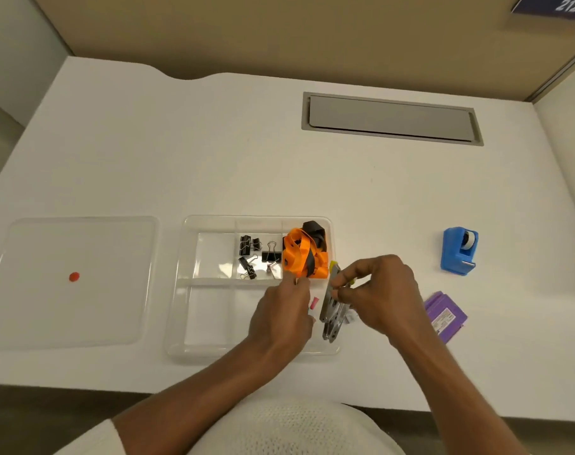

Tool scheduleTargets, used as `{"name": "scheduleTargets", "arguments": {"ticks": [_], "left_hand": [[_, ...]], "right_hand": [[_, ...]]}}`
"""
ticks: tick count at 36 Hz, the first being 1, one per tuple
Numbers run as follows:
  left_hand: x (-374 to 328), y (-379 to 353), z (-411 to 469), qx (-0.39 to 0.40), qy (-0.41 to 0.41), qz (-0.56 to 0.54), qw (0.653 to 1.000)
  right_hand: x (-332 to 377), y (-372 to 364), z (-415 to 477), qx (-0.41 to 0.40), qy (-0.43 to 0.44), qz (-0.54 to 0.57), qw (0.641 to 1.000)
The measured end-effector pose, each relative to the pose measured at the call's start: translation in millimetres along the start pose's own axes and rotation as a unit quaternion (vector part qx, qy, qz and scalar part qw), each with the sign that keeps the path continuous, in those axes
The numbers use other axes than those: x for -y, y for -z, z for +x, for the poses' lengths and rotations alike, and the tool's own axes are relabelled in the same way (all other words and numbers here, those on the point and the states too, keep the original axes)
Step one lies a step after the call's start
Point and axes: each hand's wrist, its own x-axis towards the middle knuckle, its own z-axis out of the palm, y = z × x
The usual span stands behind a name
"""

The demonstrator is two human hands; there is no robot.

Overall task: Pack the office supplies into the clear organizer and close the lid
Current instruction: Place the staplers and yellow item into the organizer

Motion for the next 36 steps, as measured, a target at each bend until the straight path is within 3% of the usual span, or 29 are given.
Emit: {"name": "scheduleTargets", "arguments": {"ticks": [7, 14, 20, 25, 29, 36], "left_hand": [[-7, -14, 7, 0.006, -0.011, 0.106, 0.994], [2, -22, 6, 0.010, -0.017, 0.087, 0.996], [13, -1, -5, -0.068, -0.036, 0.055, 0.995], [31, 22, -12, -0.131, -0.003, 0.124, 0.984], [49, 23, -12, -0.128, 0.017, 0.156, 0.979], [66, 12, -11, -0.115, -0.023, 0.205, 0.972]], "right_hand": [[-8, -20, 1, 0.020, -0.012, -0.013, 1.000], [-10, -27, 9, 0.017, 0.002, -0.054, 0.998], [-13, -28, 15, 0.033, 0.022, -0.069, 0.997], [-8, -38, 12, 0.054, 0.038, -0.095, 0.993], [-3, -52, 8, 0.063, 0.058, -0.128, 0.988], [-2, -73, 8, 0.065, 0.090, -0.193, 0.975]]}}
